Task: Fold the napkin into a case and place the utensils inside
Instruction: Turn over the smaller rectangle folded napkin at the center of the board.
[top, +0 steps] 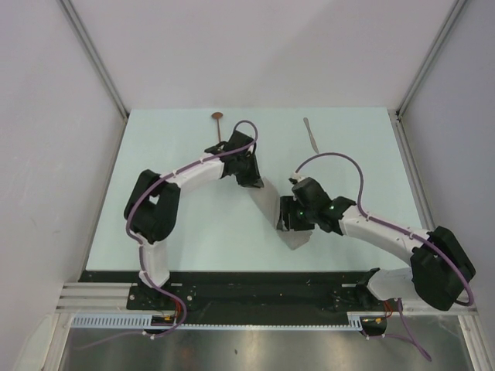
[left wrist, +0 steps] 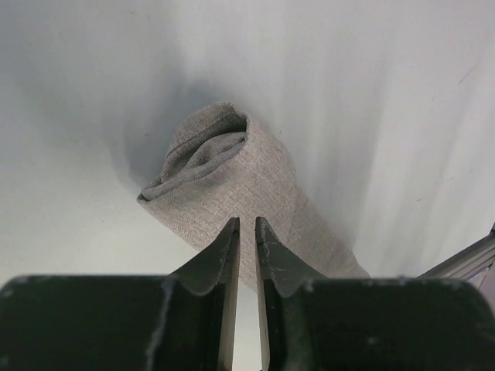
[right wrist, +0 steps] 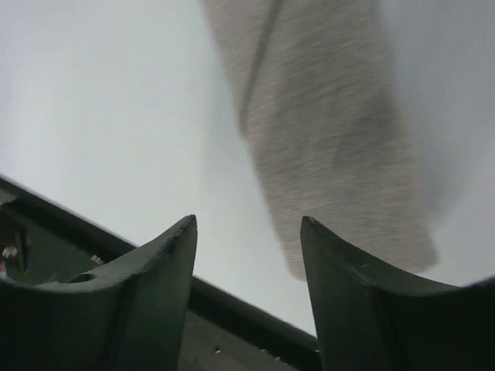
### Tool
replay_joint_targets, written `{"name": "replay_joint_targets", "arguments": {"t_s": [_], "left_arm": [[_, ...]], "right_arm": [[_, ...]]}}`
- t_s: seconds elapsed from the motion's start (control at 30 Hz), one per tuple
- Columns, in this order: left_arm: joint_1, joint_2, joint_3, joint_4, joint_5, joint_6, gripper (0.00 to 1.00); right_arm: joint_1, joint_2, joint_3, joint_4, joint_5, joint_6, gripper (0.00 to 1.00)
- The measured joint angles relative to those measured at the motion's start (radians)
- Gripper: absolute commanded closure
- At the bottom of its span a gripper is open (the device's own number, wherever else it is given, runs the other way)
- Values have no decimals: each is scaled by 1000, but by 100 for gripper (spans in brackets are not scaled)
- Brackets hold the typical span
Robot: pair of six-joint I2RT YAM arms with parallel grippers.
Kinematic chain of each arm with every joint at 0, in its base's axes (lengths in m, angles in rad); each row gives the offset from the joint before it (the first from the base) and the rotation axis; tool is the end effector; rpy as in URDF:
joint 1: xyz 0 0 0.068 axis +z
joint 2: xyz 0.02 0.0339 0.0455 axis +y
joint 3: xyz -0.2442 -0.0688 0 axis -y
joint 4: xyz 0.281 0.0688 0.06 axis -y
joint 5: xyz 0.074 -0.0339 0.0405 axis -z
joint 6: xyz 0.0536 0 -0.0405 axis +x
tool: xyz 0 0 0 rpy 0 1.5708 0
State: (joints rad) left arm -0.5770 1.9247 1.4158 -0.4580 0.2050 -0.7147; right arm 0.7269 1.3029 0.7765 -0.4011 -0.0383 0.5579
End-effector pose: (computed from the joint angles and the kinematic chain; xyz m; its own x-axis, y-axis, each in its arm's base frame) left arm 0.3721 -0.2552 0.1539 -0.9346 -0.1573 -0.3191 0.0244 0.8664 -0.4987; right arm 0.2265 0.2042 0.1576 -0.8679 -0.0639 -0.4927 -0.2614 0.9020 0.3435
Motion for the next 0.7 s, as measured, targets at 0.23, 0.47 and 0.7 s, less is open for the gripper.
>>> {"name": "replay_joint_targets", "arguments": {"t_s": [0.23, 0.47, 0.7], "left_arm": [[24, 145, 114, -11, 11, 9, 84], [39, 237, 168, -10, 48, 16, 85], [41, 235, 168, -2, 57, 18, 73]], "right_arm": [[79, 37, -29, 131, -121, 52, 53], [1, 21, -77, 125, -177, 48, 55], [-255, -94, -67, 70, -211, -4, 55]]}}
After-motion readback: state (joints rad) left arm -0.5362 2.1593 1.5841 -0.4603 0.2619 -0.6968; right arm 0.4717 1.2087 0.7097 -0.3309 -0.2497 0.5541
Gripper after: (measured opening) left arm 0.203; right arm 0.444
